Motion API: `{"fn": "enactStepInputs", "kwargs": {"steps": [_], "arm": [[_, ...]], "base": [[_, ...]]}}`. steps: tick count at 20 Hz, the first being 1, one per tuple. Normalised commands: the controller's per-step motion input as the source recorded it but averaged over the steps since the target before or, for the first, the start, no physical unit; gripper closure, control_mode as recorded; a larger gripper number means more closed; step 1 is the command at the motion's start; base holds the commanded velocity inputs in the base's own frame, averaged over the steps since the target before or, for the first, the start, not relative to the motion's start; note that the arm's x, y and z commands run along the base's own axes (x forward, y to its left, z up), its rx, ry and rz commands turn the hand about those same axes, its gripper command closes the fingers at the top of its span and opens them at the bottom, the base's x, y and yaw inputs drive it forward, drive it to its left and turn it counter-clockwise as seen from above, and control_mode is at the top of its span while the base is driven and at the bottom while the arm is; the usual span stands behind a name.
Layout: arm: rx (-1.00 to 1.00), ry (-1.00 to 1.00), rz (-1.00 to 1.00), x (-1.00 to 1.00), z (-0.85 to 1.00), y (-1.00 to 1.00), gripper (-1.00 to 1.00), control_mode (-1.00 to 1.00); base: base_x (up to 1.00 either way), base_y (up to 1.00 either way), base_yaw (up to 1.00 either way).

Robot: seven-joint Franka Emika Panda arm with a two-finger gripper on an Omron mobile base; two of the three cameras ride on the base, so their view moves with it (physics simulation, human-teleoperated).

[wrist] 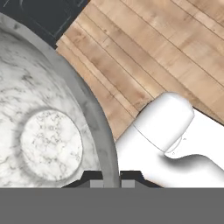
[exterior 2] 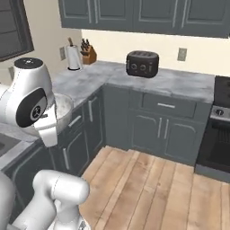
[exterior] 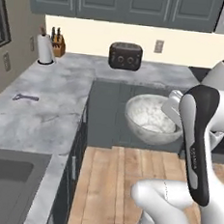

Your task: Pick the mug and place it in the sink. Pick the bowl and place it in the open cabinet and then close the cabinet.

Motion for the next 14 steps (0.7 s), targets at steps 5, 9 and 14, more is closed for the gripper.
{"fn": "enactStepInputs", "kwargs": {"steps": [5, 9, 14], "arm": [[0.0, 0.0, 0.0, 0.0, 0.0, 0.0, 1.0, 1.0], [0.0, 0.0, 0.0, 0.0, 0.0, 0.0, 1.0, 1.0], [0.0, 0.0, 0.0, 0.0, 0.0, 0.0, 1.0, 1.0]], "base": [[-0.51, -0.02, -0.67], [-0.56, 0.0, -0.66], [-0.47, 0.0, -0.67]]}}
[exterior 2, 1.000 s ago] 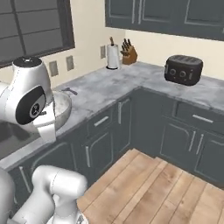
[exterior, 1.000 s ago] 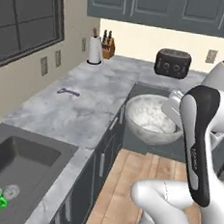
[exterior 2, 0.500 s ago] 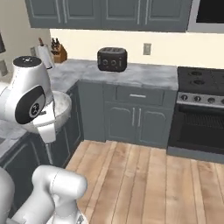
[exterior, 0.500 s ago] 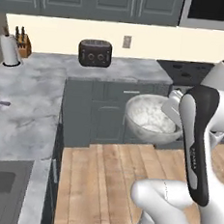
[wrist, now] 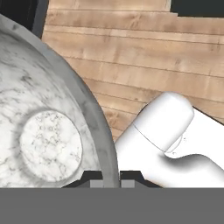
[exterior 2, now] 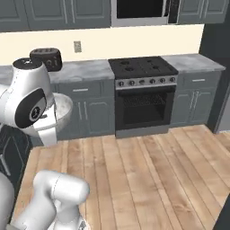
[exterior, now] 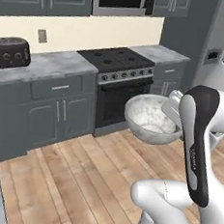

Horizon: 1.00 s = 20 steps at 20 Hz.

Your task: Pick the mug and place it in the sink. Pick the bowl and place it in the open cabinet and then close the cabinet.

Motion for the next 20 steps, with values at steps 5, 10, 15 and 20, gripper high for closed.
{"fn": "enactStepInputs", "kwargs": {"steps": [5, 10, 15, 20], "arm": [[0.0, 0.0, 0.0, 0.0, 0.0, 0.0, 1.0, 1.0], [0.0, 0.0, 0.0, 0.0, 0.0, 0.0, 1.0, 1.0], [0.0, 0.0, 0.0, 0.0, 0.0, 0.0, 1.0, 1.0], [0.0, 0.0, 0.0, 0.0, 0.0, 0.0, 1.0, 1.0]], "base": [[-0.5, 0.0, -0.64], [-0.49, 0.0, -0.69], [-0.48, 0.0, -0.7], [-0.49, 0.0, -0.7]]}}
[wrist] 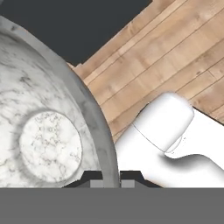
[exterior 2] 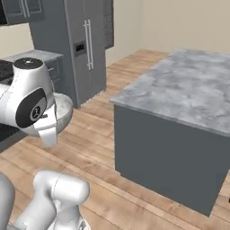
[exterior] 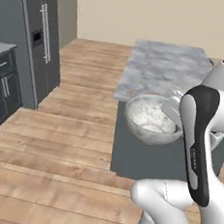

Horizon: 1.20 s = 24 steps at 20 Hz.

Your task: Pick the mug and place it in the sink. Pick the bowl and place it in the open cabinet and then close the cabinet.

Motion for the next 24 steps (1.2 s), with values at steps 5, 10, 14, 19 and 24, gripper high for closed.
{"fn": "enactStepInputs", "kwargs": {"steps": [5, 10, 14, 19, 24], "arm": [[0.0, 0.0, 0.0, 0.0, 0.0, 0.0, 1.0, 1.0], [0.0, 0.0, 0.0, 0.0, 0.0, 0.0, 1.0, 1.0], [0.0, 0.0, 0.0, 0.0, 0.0, 0.0, 1.0, 1.0], [0.0, 0.0, 0.0, 0.0, 0.0, 0.0, 1.0, 1.0], [0.0, 0.0, 0.0, 0.0, 0.0, 0.0, 1.0, 1.0]], "base": [[-0.49, 0.0, -0.7], [-0.46, 0.0, -0.69], [-0.48, 0.0, -0.69], [-0.45, 0.0, -0.69], [-0.36, 0.0, -0.68]]}}
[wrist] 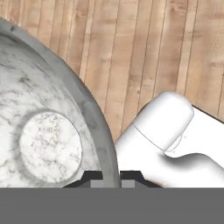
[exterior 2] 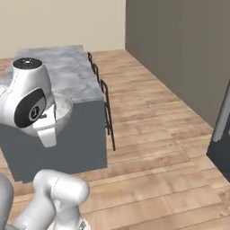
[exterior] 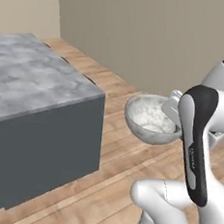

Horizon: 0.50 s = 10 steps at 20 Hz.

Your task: Pick the mug and place it in the sink. Pick the bowl and place it in the open cabinet and then close the cabinet.

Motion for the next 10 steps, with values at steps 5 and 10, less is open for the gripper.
{"fn": "enactStepInputs", "kwargs": {"steps": [5, 10], "arm": [[0.0, 0.0, 0.0, 0.0, 0.0, 0.0, 1.0, 1.0], [0.0, 0.0, 0.0, 0.0, 0.0, 0.0, 1.0, 1.0]], "base": [[-0.25, 0.0, -0.67], [-0.19, 0.04, -0.66]]}}
